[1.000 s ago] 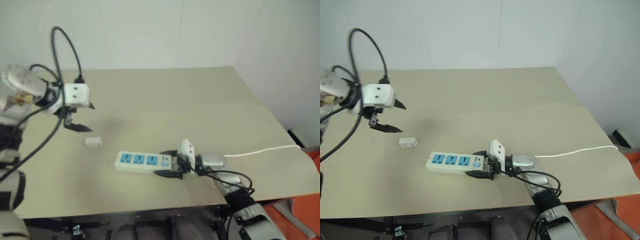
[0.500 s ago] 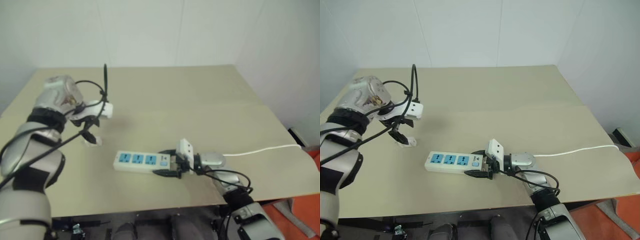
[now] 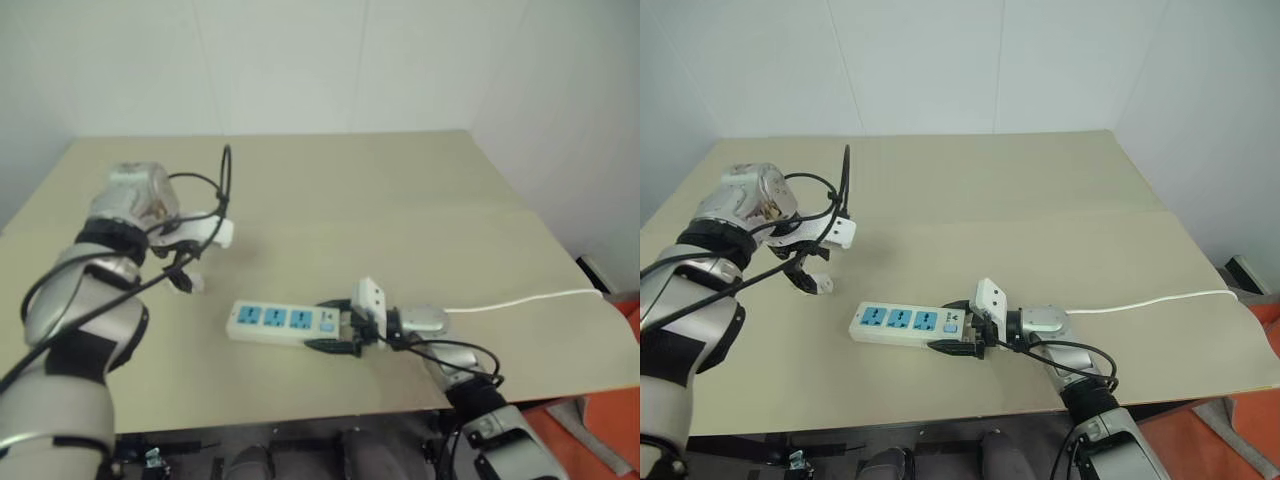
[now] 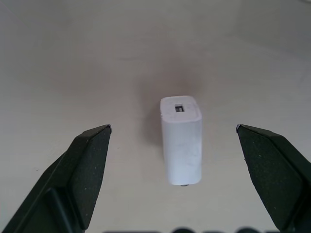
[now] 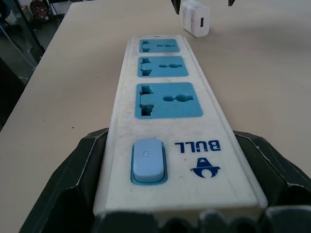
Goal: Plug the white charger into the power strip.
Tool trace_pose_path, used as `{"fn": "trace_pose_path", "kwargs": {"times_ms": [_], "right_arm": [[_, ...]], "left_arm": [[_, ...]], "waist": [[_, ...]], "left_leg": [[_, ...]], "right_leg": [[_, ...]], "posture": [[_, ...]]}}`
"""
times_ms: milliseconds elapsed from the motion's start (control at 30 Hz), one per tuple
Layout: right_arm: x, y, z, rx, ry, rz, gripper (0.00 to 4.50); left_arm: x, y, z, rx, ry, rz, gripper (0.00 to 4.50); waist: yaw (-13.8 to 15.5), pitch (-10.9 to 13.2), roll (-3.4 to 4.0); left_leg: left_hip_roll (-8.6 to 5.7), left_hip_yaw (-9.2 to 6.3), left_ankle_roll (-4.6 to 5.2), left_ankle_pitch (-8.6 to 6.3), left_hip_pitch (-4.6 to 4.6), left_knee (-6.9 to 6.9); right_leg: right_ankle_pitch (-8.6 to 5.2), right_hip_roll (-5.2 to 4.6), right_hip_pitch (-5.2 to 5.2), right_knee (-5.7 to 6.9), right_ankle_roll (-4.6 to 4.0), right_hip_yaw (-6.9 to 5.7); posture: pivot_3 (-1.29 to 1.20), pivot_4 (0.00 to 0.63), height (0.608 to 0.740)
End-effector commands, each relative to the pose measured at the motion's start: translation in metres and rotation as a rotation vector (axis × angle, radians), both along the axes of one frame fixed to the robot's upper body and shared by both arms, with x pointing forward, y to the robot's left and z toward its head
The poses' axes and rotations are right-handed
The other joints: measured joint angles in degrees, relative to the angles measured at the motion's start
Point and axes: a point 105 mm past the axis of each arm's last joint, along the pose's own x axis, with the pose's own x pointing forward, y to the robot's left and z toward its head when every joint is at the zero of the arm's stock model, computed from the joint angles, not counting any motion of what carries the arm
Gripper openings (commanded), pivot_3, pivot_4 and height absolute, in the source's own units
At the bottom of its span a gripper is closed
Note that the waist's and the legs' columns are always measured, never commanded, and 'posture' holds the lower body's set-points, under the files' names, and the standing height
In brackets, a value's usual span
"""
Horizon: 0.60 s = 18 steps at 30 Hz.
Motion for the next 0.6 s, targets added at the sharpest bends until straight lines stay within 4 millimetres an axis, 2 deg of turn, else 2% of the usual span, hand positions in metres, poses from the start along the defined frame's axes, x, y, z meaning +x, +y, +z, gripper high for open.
{"fn": "trace_pose_path", "kwargs": {"times_ms": [33, 367, 467, 600], "right_arm": [[-0.003, 0.007, 0.013, 0.031, -0.056, 0.018, 3.43], [-0.004, 0.007, 0.012, 0.033, -0.055, -0.002, 3.43], [-0.004, 0.007, 0.012, 0.035, -0.051, -0.005, 3.43], [-0.004, 0.007, 0.011, 0.035, -0.047, -0.005, 3.43]], "left_arm": [[0.000, 0.004, -0.005, 0.018, -0.003, -0.004, 4.50], [0.002, 0.001, -0.022, 0.036, -0.026, -0.051, 4.50], [0.003, -0.001, -0.024, 0.024, -0.035, -0.056, 3.89], [0.006, -0.007, -0.022, 0.002, -0.057, -0.058, 2.56]], "waist": [[-0.02, 0.00, 0.00], [0.03, 0.00, 0.00], [0.06, 0.00, 0.00], [0.07, 0.00, 0.00]], "left_leg": [[0.00, 0.00, 0.00, 0.00, 0.00, 0.00], [0.00, -0.01, 0.00, 0.00, -0.01, 0.02], [0.00, -0.02, 0.00, 0.00, -0.01, 0.02], [-0.01, -0.02, 0.00, 0.00, 0.01, 0.02]], "right_leg": [[0.00, 0.00, 0.00, 0.00, 0.00, 0.00], [0.01, 0.00, 0.00, 0.00, -0.01, -0.01], [0.01, 0.00, 0.01, 0.01, -0.01, -0.01], [0.01, 0.00, 0.03, 0.02, 0.00, -0.01]], "posture": [[0.00, 0.150, 0.740], [0.00, 0.150, 0.740], [0.00, 0.150, 0.740], [0.00, 0.150, 0.740]]}}
